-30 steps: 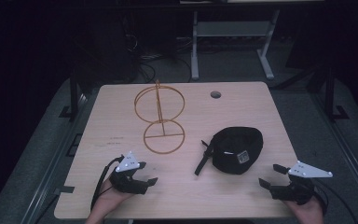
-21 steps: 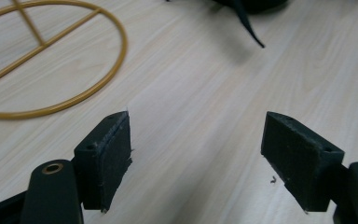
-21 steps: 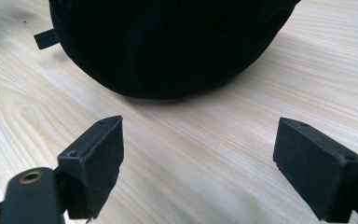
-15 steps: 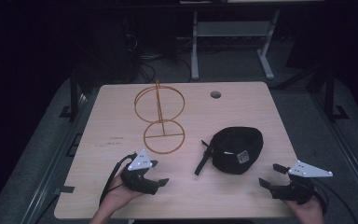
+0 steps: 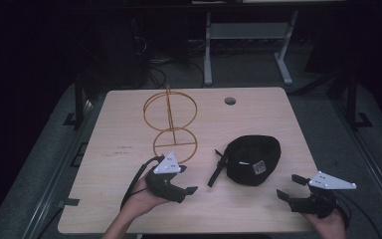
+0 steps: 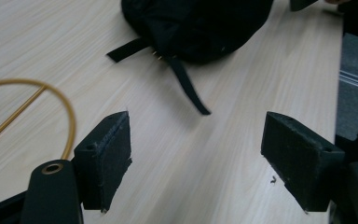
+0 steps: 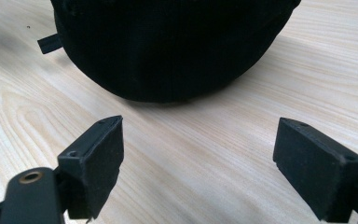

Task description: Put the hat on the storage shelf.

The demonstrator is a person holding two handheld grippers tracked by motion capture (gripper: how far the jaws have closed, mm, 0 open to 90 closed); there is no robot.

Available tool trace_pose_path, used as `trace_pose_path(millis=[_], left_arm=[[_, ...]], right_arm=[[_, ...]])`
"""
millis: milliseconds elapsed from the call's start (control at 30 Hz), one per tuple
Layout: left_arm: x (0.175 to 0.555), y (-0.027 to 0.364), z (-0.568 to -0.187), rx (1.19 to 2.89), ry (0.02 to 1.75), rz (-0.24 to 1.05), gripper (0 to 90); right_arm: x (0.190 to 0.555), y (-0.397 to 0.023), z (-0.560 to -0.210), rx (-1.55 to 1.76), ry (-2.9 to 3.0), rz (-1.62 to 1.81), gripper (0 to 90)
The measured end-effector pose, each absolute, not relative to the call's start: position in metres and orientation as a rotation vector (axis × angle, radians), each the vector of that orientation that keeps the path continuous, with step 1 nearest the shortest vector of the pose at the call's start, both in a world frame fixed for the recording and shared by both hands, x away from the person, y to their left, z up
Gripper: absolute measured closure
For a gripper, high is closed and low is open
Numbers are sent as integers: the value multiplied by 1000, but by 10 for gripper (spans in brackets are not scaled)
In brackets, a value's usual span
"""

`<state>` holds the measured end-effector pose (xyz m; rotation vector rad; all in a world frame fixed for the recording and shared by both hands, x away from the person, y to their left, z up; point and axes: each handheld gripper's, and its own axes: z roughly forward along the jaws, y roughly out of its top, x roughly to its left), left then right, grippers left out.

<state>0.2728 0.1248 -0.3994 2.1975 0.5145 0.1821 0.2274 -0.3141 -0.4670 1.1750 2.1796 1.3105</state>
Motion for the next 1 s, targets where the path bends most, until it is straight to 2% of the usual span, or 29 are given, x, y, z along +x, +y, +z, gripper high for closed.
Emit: trace_pose_path(millis=[433, 1000], left_arm=[[284, 81, -378, 2230, 402, 152, 240], [304, 30, -370, 2256, 321, 99, 246]], right_arm=[[227, -314, -467, 1174, 2187, 1315, 158], [228, -314, -468, 1164, 2194, 1321, 158]])
